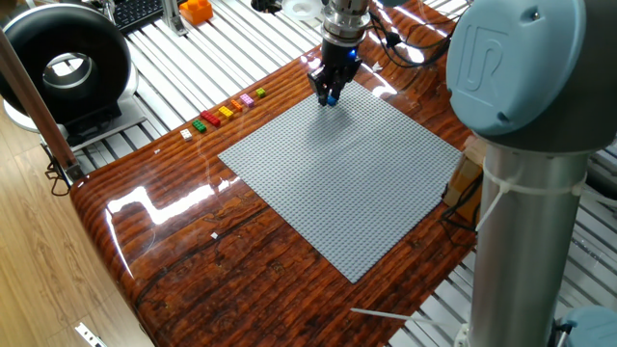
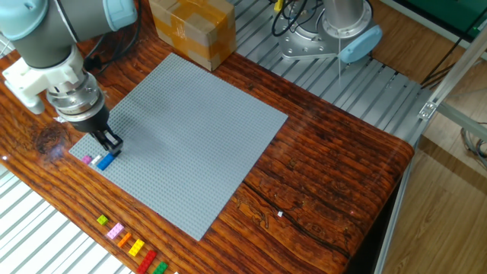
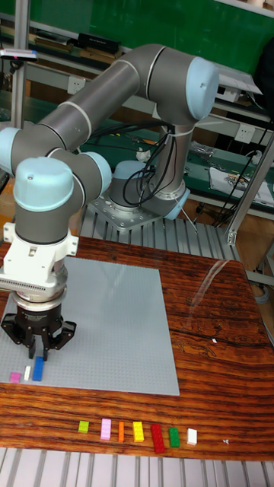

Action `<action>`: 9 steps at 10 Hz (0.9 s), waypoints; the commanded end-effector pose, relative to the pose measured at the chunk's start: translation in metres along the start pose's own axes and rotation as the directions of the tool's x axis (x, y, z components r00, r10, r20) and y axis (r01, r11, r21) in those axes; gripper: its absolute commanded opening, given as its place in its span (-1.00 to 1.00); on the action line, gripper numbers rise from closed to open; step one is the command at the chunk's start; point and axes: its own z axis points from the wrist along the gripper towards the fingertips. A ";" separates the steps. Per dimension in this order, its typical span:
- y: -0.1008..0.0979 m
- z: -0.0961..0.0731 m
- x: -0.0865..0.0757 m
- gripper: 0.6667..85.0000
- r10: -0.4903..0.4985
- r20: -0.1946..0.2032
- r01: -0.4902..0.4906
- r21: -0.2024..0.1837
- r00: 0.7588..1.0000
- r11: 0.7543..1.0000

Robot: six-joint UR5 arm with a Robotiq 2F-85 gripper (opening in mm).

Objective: Build with small Lego blocks

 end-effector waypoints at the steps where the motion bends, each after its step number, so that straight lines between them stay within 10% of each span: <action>1: -0.010 -0.001 -0.006 -0.41 -0.016 0.021 0.015 0.037 1.000 0.999; 9: -0.013 -0.008 -0.003 -0.34 -0.024 0.004 0.024 0.079 1.000 0.997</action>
